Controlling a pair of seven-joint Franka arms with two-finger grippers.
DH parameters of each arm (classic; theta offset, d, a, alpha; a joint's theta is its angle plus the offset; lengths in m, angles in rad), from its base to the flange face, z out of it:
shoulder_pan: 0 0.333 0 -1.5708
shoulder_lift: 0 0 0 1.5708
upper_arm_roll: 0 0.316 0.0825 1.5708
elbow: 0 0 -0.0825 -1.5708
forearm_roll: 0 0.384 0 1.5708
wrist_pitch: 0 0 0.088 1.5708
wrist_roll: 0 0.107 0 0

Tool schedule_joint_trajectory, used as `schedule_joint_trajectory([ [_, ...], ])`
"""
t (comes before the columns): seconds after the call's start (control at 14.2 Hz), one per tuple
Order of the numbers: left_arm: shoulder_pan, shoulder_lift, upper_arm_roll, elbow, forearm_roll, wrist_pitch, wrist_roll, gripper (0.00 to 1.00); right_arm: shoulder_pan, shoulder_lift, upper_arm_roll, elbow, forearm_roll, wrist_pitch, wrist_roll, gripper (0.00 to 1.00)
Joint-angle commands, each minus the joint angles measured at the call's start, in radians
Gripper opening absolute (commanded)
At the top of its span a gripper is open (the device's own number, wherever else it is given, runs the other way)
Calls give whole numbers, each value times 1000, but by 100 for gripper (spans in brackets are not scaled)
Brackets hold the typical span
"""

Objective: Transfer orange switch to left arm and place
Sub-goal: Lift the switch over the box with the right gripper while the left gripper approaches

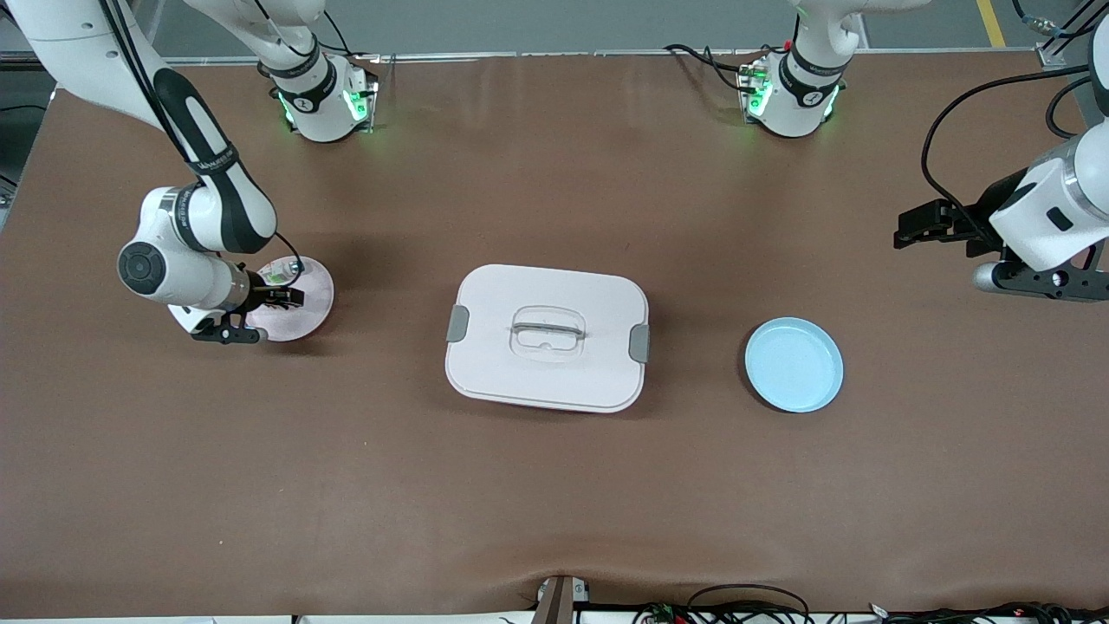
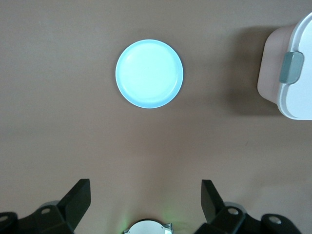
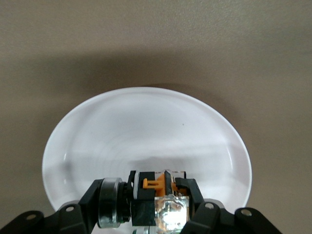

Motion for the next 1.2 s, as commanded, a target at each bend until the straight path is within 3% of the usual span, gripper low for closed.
schedule_joint_trajectory([
  [0.0, -14, -5, -6, -2, -15, -2, -6, 100, 13, -70, 12, 18, 14, -104, 66, 23],
  [0.21, -39, 11, -14, -3, 39, 37, -9, 100, 65, -101, 17, 49, 160, -210, 107, 22],
  [0.49, 39, 24, 6, -2, 68, 44, 0, 100, 98, -147, 17, 55, 340, -310, 167, 22],
  [0.71, 153, 14, 5, 3, -45, 36, 7, 100, 113, -152, 17, 57, 524, -364, 170, 22],
  [0.85, 170, -14, -1, -2, -97, 13, 2, 100, 128, -155, 18, 57, 645, -401, 199, 22],
  [1.13, 161, -19, -127, 4, -128, 54, -67, 100, 164, -155, 17, 71, 854, -453, 262, 22],
])
